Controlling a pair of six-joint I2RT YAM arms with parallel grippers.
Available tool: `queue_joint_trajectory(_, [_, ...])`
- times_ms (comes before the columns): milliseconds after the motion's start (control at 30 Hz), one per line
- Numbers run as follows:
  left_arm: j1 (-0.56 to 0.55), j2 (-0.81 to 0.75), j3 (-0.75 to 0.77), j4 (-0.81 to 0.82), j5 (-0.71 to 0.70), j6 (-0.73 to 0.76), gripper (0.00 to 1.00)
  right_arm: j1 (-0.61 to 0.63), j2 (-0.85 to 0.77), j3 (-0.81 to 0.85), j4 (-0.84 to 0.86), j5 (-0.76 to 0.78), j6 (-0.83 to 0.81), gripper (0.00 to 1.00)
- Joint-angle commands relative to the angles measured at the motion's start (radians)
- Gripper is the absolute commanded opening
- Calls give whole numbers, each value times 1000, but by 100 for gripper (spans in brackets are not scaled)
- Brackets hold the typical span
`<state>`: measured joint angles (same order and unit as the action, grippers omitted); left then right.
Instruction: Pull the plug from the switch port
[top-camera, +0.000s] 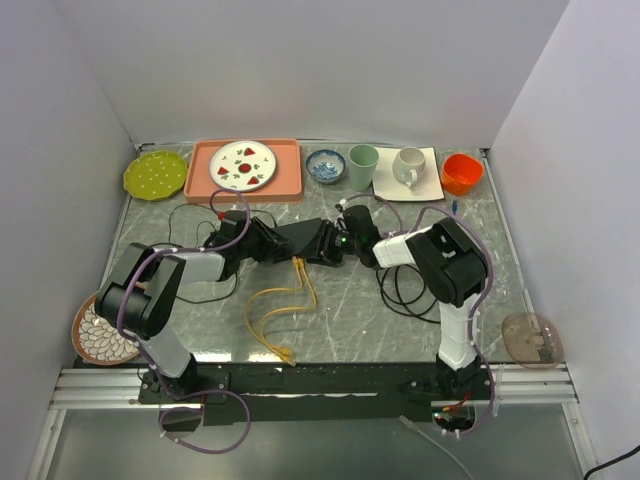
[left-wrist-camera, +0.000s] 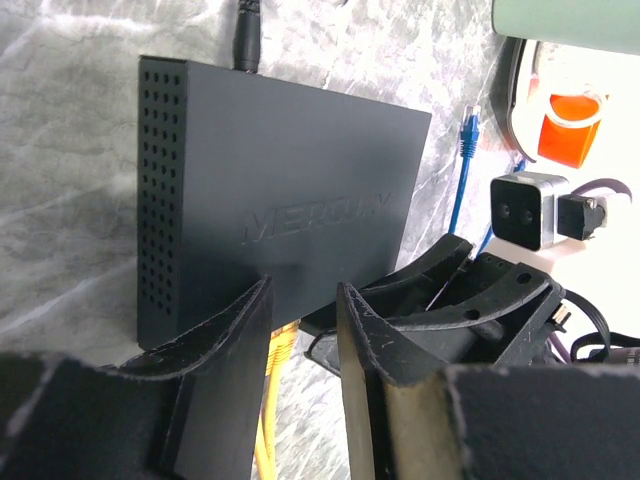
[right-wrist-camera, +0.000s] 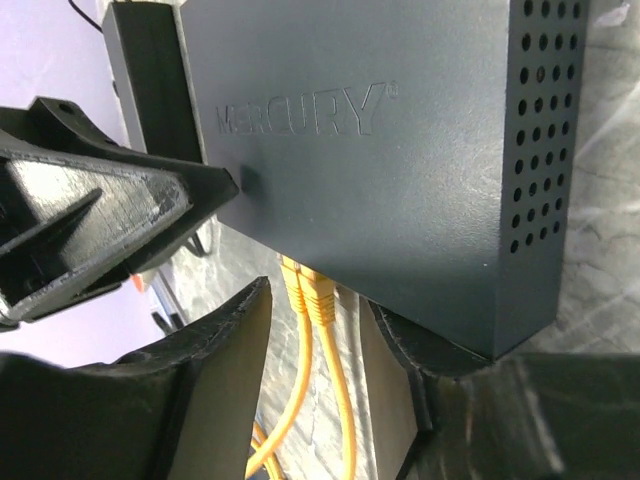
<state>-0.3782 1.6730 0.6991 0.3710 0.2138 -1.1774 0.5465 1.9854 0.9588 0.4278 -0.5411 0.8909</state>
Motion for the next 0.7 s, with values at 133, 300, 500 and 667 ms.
queue_joint_trajectory(133, [1,-13,-21,29,10,-15,38,7,42,-18,150,-13,95,45])
queue_joint_trajectory(300, [1,-13,-12,19,9,-10,38,7,49,-25,175,-2,126,41])
queue_joint_trajectory(500, [1,-2,-9,23,7,-10,38,12,59,-28,192,4,148,34])
queue_joint_trajectory(667, [1,1,-10,26,12,-10,38,20,76,-23,192,7,161,29])
